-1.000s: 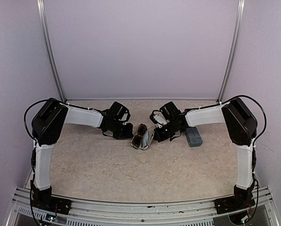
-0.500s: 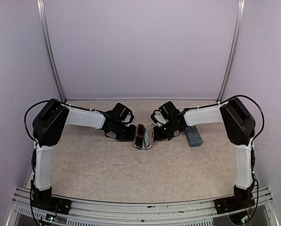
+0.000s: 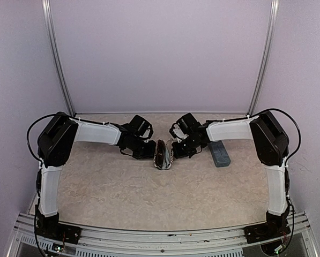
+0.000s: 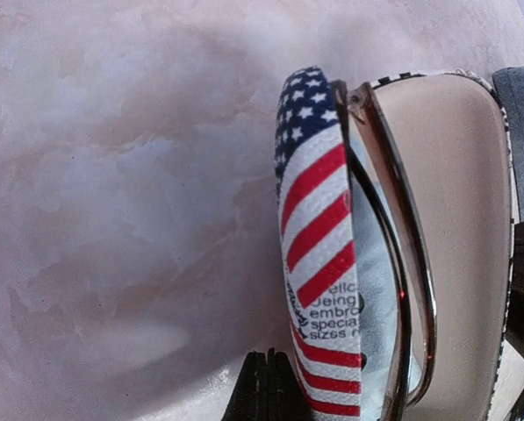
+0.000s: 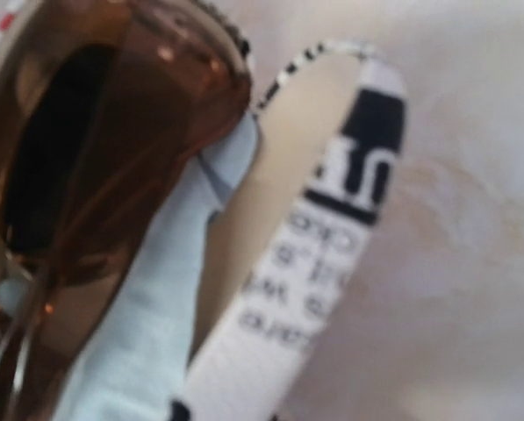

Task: Organize the sunglasses
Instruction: Close the case with sunglasses at the center of the board.

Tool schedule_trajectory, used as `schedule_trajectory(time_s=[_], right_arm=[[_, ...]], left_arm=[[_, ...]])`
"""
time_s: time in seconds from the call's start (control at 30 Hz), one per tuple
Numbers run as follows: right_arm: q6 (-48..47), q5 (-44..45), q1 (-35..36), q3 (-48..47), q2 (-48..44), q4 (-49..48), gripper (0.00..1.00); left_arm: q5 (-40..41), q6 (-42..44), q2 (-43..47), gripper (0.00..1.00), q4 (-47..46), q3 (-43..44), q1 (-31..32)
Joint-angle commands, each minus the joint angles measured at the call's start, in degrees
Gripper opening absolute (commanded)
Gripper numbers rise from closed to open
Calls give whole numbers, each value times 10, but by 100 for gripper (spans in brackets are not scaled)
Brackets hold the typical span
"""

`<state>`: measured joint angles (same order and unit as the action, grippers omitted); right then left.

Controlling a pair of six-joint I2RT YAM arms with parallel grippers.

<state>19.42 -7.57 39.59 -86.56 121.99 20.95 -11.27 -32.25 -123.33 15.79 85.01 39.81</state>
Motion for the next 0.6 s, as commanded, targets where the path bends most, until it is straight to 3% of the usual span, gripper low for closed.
schedule_trajectory(time_s=[0.0, 0.57], right_arm=[[-2, -16, 30, -35, 13, -9, 0], [6, -9, 52, -23, -9, -13, 0]], left_arm=[[-27, -3, -4, 0, -33, 37, 27], [-14, -12, 11, 0, -34, 34, 49]])
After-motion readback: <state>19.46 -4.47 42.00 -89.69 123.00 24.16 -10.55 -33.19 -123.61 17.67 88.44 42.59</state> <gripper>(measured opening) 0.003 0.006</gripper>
